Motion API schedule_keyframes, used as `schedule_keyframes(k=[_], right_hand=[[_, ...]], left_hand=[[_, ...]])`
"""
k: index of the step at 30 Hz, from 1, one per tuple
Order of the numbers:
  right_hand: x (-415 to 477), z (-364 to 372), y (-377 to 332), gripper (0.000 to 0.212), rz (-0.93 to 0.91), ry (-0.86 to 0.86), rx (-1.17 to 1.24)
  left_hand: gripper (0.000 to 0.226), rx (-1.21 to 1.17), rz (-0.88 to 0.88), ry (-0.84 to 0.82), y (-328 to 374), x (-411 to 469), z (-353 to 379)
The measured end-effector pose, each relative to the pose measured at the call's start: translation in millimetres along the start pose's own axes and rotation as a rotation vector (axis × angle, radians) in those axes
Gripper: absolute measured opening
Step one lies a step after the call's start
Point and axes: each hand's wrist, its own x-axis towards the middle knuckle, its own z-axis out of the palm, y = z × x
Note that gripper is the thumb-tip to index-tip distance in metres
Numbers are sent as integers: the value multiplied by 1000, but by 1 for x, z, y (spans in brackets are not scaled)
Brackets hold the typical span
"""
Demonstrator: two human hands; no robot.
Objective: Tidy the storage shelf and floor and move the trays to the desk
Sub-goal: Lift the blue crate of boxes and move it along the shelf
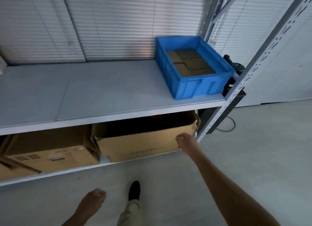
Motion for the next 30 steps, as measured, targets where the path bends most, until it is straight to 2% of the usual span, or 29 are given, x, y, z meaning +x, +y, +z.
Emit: schedule_keyframes(k=[2,5,8,9,12,14,16,18,20,23,27,30], right_hand=[[39,-32,-31,37,10,103,60],[61,-81,-88,26,27,183,217],[96,-123,-128,31,145,255,487],[112,-135,-134,39,173,273,557],[152,-165,-151,88,271,275,750],[172,-175,-161,97,313,248,871],[184,-183,-170,81,309,304,905],[192,-188,-175,64,333,379,938],[193,-189,-180,54,346,393,973],[184,-179,-182,42,363,401,983],[159,-154,-170,41,386,434,970],[137,-143,-148,32,408,437,977]], left_hand=[[18,129,153,-35,88,10,-17],[7,218,489,-46,232,23,-26],[8,230,638,-73,345,39,-25],[12,232,659,-66,379,42,-23],[25,234,693,-51,458,54,-13],[37,218,698,-63,492,63,-9],[44,169,687,-65,514,74,-5],[36,154,674,-55,528,76,-4],[29,151,669,-32,538,78,-4],[30,159,650,18,555,84,-6],[46,173,653,126,580,88,-8],[61,173,681,232,595,93,-11]])
